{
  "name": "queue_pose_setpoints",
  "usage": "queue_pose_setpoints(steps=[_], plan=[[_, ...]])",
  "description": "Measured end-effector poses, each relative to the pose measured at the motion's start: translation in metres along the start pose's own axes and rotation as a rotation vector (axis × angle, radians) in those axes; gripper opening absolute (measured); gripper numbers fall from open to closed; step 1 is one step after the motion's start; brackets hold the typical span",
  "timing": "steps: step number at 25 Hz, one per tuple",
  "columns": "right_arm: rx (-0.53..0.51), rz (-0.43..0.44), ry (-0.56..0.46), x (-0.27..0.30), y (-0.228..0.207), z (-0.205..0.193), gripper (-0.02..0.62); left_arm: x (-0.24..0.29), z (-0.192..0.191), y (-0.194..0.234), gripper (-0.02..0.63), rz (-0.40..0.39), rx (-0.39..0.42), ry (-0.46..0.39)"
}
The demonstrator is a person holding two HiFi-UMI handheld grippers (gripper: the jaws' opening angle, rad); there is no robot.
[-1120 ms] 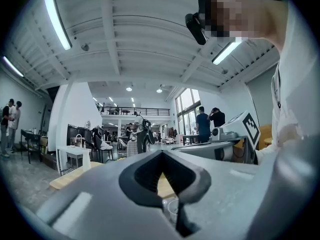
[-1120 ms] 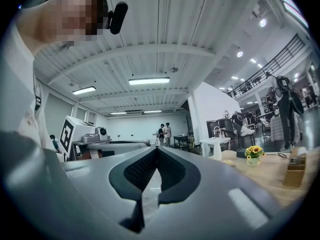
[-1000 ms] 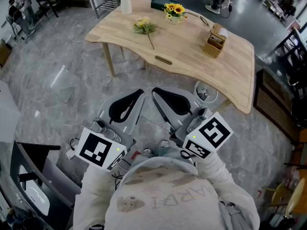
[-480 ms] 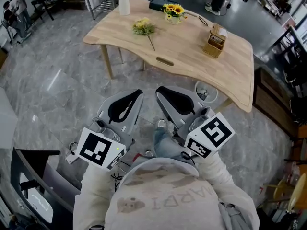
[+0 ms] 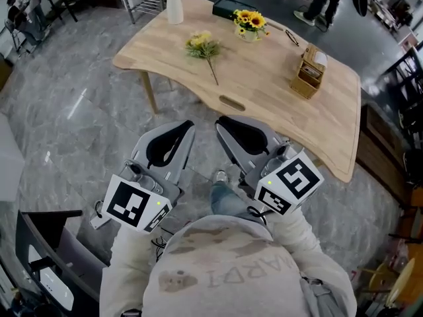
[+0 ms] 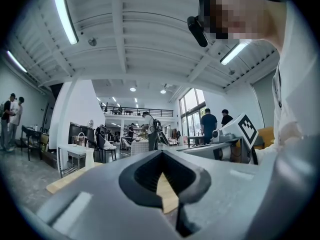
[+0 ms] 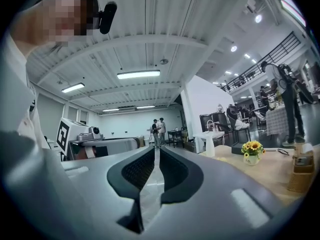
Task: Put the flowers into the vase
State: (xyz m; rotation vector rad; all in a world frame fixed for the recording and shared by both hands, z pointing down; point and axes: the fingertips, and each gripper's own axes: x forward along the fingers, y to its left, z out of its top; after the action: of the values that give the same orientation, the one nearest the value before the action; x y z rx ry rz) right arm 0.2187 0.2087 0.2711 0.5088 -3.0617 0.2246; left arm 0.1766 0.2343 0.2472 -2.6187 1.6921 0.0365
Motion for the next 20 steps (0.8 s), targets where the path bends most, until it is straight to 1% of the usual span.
queue_pose_setpoints(steps=[7,13,20], plan=[[0.009,0.052,0.013,0.041,-0.074,0.017,0.06,0.073,0.008,0.047,0.001,0.04,0.0,-0.007],[0.013,0.074,0.026,0.06,-0.131,0.024,0.061,0.123,0.014,0.07,0.001,0.071,0.012,-0.026],[0.043,0.074,0.071,0.087,-0.17,0.013,0.067,0.154,-0.002,0.095,0.001,0.081,-0.007,0.005]])
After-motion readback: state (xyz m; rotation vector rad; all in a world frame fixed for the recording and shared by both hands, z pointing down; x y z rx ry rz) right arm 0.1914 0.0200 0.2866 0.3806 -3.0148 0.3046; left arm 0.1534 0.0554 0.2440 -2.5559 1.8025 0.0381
